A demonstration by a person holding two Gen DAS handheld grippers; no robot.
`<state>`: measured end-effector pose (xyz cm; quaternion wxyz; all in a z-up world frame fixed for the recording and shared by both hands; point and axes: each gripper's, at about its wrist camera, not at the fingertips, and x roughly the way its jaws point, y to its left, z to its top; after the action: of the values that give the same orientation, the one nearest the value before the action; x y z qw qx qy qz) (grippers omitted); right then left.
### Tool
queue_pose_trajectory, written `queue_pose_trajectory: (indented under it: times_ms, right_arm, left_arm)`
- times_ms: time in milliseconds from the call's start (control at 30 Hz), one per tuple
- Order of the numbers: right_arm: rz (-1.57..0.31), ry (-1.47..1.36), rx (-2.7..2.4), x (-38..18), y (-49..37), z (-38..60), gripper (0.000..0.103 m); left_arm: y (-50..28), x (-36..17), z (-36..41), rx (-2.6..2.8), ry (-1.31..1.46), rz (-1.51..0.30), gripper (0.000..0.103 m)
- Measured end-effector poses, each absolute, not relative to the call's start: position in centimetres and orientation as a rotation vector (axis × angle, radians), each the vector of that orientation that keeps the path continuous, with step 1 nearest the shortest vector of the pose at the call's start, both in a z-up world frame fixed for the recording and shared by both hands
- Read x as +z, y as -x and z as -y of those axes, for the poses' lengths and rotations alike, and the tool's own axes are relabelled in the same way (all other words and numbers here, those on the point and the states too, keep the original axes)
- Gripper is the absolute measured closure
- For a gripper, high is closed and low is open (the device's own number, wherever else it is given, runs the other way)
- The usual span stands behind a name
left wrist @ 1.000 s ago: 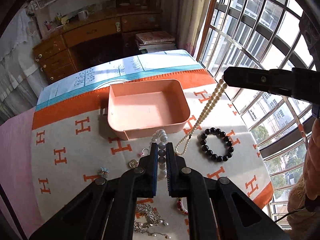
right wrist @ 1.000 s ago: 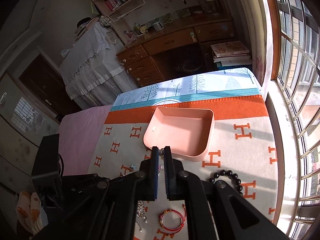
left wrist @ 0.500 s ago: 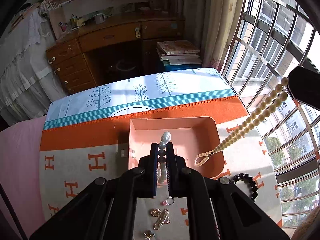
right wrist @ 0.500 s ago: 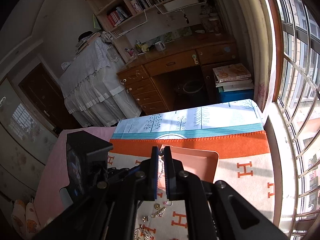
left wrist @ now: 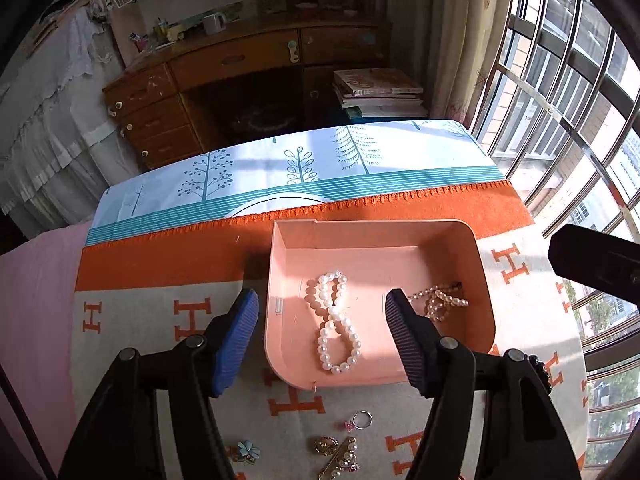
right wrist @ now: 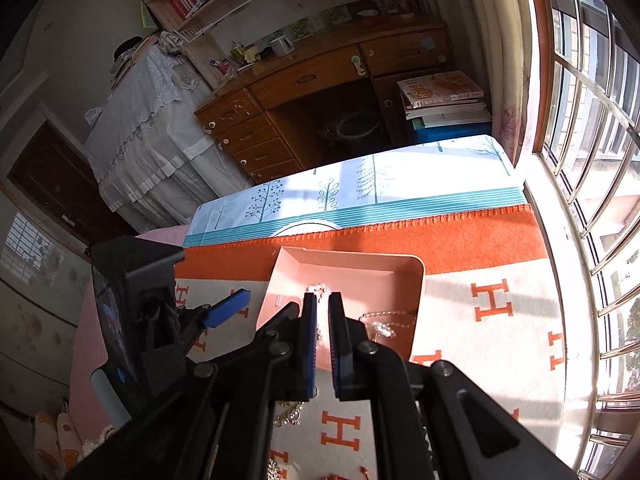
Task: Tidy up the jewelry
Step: 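Carry both pearl pieces into the pink box and open both grippers, then move the right gripper to the red cord bangle and grasp it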
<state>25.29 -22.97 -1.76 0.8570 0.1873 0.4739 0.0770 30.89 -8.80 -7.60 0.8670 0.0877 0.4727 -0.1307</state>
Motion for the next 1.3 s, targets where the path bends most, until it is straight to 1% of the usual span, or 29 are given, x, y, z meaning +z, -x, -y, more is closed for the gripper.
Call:
queue_pose_trajectory:
  times_ms: [467,500,567,800,1000,1133,1233,1267,1300]
  right_arm:
    - [-1.020,-0.353,0.205,-2.6,-21.2,22.1,0.096]
    - [-1.020,-0.350,0.208,-2.6,-20.7,22.0,0.096]
    - [-1.015,-0.344,0.215,-2.4,-19.7,21.9,0.096]
    - [-0.985,-0.293,0.235,-2.0,-15.3,21.2,0.096]
    - [-0.964,-0.263,0.242,-2.3,-11.8,20.8,0.096]
    - [-0.958,-0.250,0.227,-2.8,-10.1,20.9,0.096]
    - [-0.961,-0.235,0.222,-3.5,-8.8,21.0,0.096]
    - [-0.963,-0.236,0.225,-3.8,-8.5,21.1,0.096]
    - [-0.966,-0.242,0.234,-4.1,-8.2,21.2,0.090]
  left_arm:
    - [-26.8,-6.2,4.7,-0.254,-0.156,-0.999,0.036]
    - [-26.4,-5.9,4.4,-0.253,-0.154,-1.000,0.035]
    - [-25.5,-5.4,3.6,-0.248,-0.144,-0.998,0.030]
    - [-21.3,-3.5,1.6,-0.250,-0.128,-0.970,0.025]
    - [-16.7,-2.2,1.2,-0.288,-0.112,-0.909,0.015]
    - [-13.8,-2.1,1.3,-0.296,-0.111,-0.862,0.010]
    - [-12.4,-2.8,1.2,-0.295,-0.099,-0.857,0.009]
    - [-12.0,-3.1,1.1,-0.293,-0.091,-0.858,0.009]
    - [-11.7,-3.4,1.0,-0.292,-0.084,-0.860,0.009]
